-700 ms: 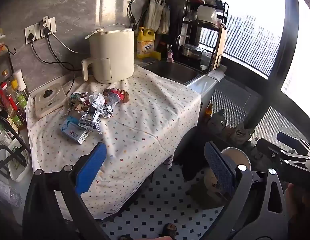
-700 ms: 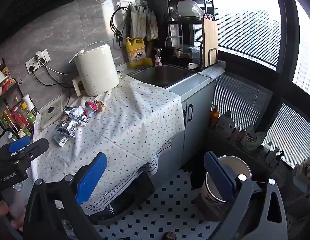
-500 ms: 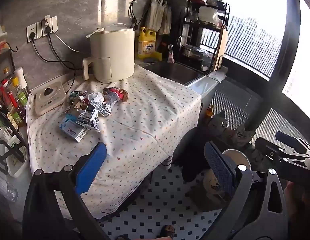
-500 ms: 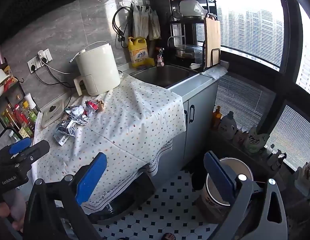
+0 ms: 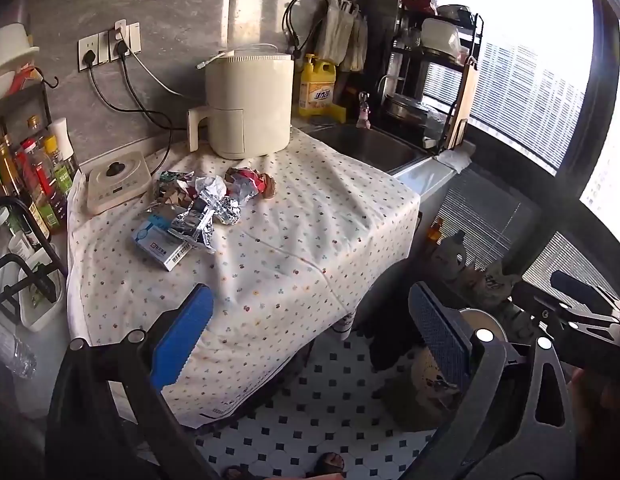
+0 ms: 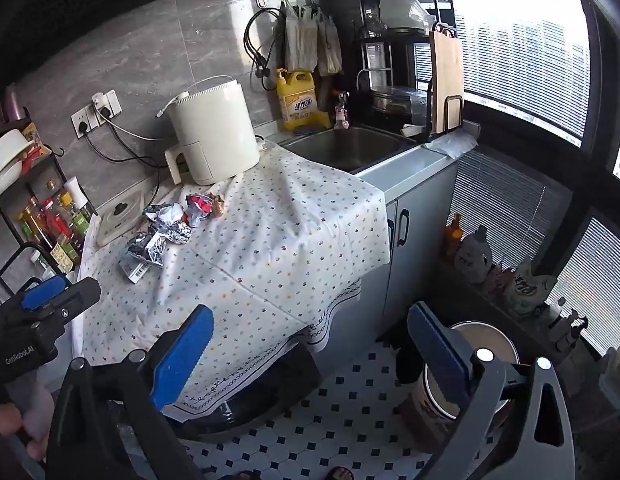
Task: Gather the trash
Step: 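Move both tools toward the trash pile on the dotted tablecloth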
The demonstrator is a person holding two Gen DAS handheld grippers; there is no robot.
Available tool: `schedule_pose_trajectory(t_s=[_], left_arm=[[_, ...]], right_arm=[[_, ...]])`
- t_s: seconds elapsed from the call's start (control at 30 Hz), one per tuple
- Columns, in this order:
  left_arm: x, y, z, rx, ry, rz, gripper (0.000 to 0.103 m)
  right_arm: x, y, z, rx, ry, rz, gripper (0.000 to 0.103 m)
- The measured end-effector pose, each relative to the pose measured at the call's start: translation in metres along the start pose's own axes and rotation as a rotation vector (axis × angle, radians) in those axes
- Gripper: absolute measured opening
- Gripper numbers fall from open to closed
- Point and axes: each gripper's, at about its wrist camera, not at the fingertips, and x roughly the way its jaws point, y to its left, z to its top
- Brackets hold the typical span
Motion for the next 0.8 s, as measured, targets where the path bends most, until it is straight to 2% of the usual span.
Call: schedule_pose_trajectory(t_s=[0.8], left_arm=[[0.001, 0.002, -0.011, -0.034, -0.020, 0.051, 0.097]], right_arm=[[0.010, 0.001, -0.001, -0.007, 0.019, 0.042, 0.095]])
